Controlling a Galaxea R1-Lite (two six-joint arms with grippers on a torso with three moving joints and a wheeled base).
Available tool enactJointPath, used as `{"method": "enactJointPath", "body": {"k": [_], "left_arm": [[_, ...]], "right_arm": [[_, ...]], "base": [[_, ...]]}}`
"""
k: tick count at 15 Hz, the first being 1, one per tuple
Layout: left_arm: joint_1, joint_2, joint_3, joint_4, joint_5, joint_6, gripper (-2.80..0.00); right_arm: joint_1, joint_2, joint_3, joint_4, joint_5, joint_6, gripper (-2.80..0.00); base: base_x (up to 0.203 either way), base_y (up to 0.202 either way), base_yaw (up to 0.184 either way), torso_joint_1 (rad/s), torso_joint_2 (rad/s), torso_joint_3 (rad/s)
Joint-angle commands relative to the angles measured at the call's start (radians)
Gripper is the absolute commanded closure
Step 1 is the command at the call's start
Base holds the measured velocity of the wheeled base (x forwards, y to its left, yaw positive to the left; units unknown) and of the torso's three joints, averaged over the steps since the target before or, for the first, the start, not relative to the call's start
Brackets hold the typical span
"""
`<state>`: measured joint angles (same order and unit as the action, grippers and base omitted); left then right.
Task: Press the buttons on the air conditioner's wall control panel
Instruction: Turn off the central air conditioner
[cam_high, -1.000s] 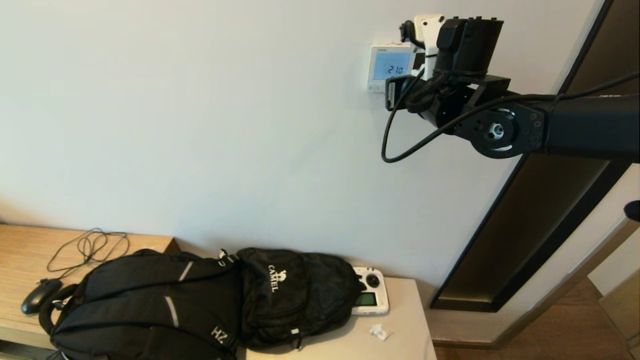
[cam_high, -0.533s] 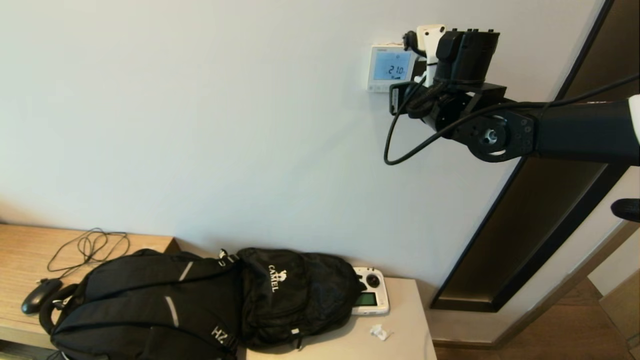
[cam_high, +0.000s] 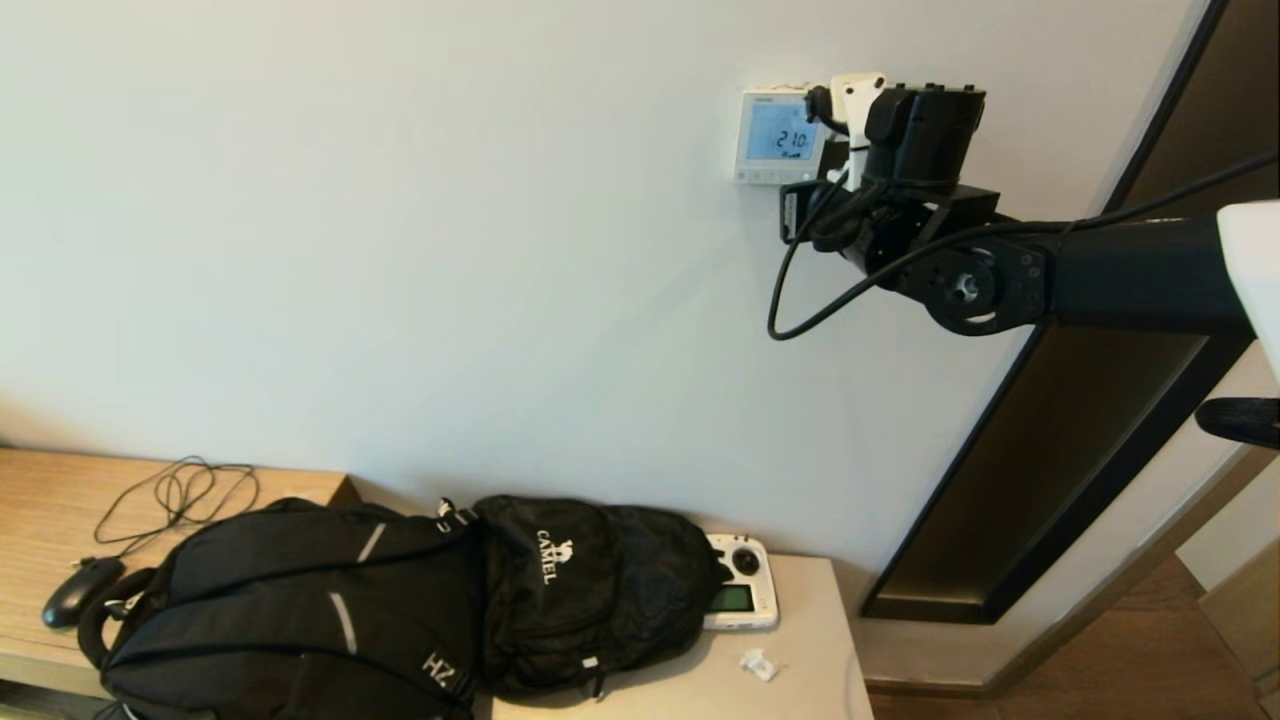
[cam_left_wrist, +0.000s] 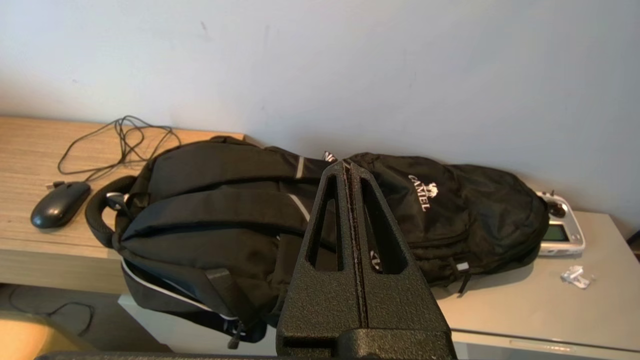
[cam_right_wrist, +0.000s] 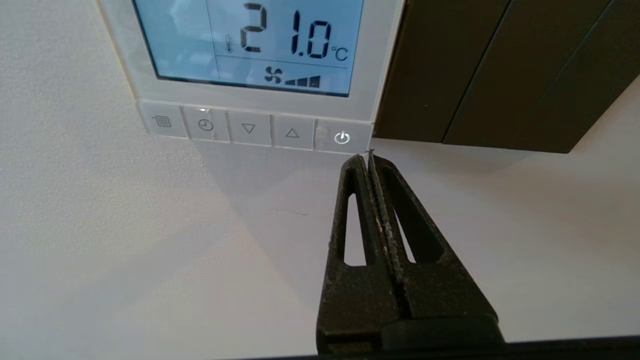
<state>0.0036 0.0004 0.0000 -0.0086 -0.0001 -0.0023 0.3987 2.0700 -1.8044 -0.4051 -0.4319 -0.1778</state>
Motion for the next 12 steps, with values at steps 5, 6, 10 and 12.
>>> {"method": "enactJointPath", "body": {"k": [5,6,10,12], "left_arm": [[0.001,0.000,0.000,-0.001,0.000,-0.001,0.00],[0.001,-0.002,0.000,-0.001,0.000,-0.001,0.00],[0.001,0.000,0.000,-0.001,0.000,-0.001,0.00],[0.001,-0.001,0.000,-0.001,0.000,-0.001,0.00]], "right_arm": [[0.002,0.024,-0.050,0.001,-0.002,-0.008,0.00],[0.003,0.027,-0.050,0.003,-0.002,-0.009,0.00],[0.000,0.030,-0.053,0.000,-0.002,-0.012,0.00],[0.000,0.030,-0.052,-0.001,-0.002,-0.011,0.00]], "base": [[0.000,0.000,0.000,0.000,0.00,0.000],[0.000,0.000,0.000,0.000,0.00,0.000],[0.000,0.000,0.000,0.000,0.00,0.000],[0.000,0.000,0.000,0.000,0.00,0.000]]}}
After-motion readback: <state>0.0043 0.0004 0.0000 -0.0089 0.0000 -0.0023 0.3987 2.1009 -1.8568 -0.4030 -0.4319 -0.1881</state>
